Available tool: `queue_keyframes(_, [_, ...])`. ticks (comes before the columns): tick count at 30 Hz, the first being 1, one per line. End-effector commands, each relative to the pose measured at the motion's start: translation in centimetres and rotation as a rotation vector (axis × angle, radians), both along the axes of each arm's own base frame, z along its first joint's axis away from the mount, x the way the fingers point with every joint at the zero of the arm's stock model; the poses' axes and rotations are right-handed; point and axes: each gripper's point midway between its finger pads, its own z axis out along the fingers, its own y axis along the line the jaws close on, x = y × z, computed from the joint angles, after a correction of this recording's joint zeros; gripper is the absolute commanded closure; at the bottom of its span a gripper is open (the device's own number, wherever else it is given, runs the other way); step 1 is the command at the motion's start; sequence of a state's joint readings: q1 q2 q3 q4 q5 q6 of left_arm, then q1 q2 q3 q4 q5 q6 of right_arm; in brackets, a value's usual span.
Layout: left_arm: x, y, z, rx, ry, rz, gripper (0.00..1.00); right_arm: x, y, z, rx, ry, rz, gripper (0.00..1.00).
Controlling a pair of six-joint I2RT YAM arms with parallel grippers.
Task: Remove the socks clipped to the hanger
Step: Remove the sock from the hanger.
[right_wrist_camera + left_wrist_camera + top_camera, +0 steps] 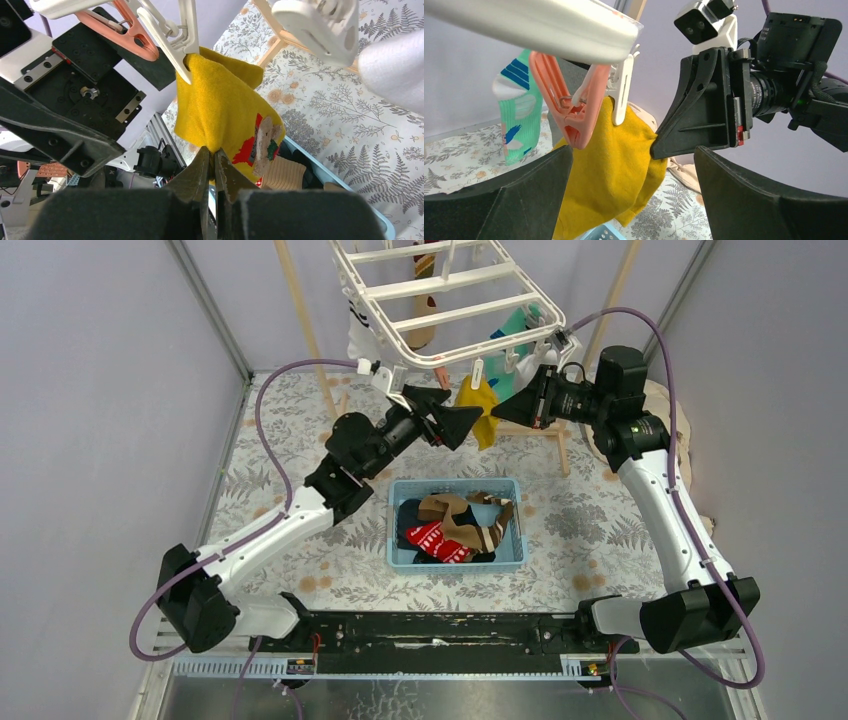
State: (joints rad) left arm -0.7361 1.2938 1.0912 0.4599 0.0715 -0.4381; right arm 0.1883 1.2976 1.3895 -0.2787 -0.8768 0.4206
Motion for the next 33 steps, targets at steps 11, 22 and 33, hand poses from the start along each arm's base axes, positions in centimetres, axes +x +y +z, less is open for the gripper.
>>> queue_keyframes(11, [1.9,0.4,3.4,-0.104,-0.17,0.008,0.01,-1.4,0.0,2.1,0.018,-0.06,0.045,0.94])
queue_keyframes(22, [4.3,0.3,4.1,-0.14,-0.213,-0.037,0.07,-2.0,0.0,2.0,0.013,-0.056,0.058,0.94])
queue_keyframes(33, [4.4,-0.1,5.4,-0.206,-0.251,-0.106,0.13,-2.1,0.0,1.8,0.006,-0.049,0.068,0.94])
